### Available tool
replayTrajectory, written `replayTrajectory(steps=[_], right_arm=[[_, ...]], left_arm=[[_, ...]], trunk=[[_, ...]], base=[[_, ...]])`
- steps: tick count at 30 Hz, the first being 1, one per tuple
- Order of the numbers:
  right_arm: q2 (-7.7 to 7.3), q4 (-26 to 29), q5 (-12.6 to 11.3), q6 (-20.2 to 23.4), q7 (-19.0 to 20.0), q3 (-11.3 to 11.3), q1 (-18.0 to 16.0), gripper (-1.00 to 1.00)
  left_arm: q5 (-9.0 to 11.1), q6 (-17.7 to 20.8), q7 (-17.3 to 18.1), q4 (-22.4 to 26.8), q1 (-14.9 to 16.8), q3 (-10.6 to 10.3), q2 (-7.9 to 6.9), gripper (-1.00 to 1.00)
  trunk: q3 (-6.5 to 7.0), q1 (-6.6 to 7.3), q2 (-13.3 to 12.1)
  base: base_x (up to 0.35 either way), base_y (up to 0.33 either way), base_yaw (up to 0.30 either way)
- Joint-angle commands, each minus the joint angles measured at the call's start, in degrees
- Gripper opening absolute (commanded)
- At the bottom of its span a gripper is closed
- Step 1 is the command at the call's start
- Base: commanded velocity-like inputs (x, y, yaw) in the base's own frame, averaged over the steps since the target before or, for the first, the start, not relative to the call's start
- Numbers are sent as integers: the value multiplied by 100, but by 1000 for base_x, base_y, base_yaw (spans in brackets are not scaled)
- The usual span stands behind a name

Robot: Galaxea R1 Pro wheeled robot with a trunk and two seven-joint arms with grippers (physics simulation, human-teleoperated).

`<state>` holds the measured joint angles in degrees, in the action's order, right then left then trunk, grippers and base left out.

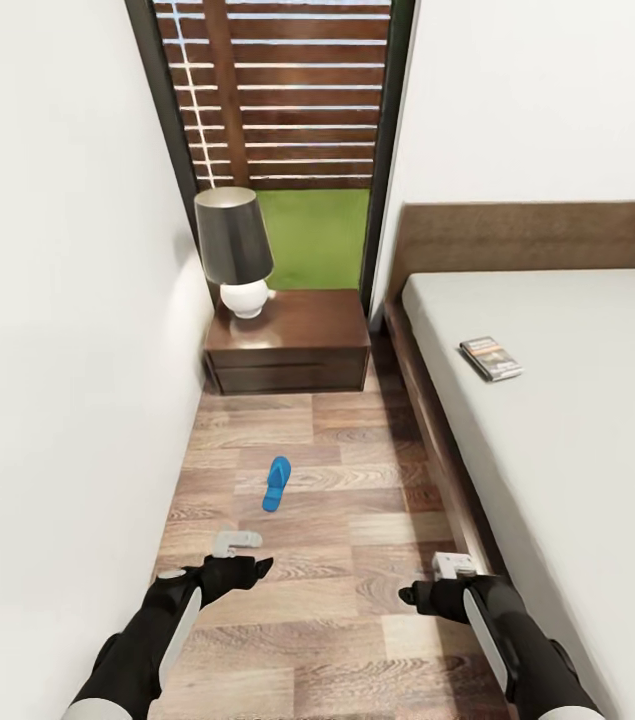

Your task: In the bedroom, move the book from the bed onto either nightstand, and place the two sandals side by side next to the bed.

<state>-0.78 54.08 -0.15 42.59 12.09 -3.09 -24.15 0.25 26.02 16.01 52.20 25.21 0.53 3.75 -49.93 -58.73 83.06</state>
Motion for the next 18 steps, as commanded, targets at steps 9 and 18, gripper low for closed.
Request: replayTrajectory(steps=[9,18], right_arm=[[-12,198,-3,35,27,-19,-2,100],[2,207,-3,30,22,-11,-2,100]], left_arm=[[7,27,11,9,2,-8,20,100],[2,26,8,9,2,-9,19,100]], trunk=[[-85,0,2],[-163,0,2]], base=[[0,0,0],[0,0,0]])
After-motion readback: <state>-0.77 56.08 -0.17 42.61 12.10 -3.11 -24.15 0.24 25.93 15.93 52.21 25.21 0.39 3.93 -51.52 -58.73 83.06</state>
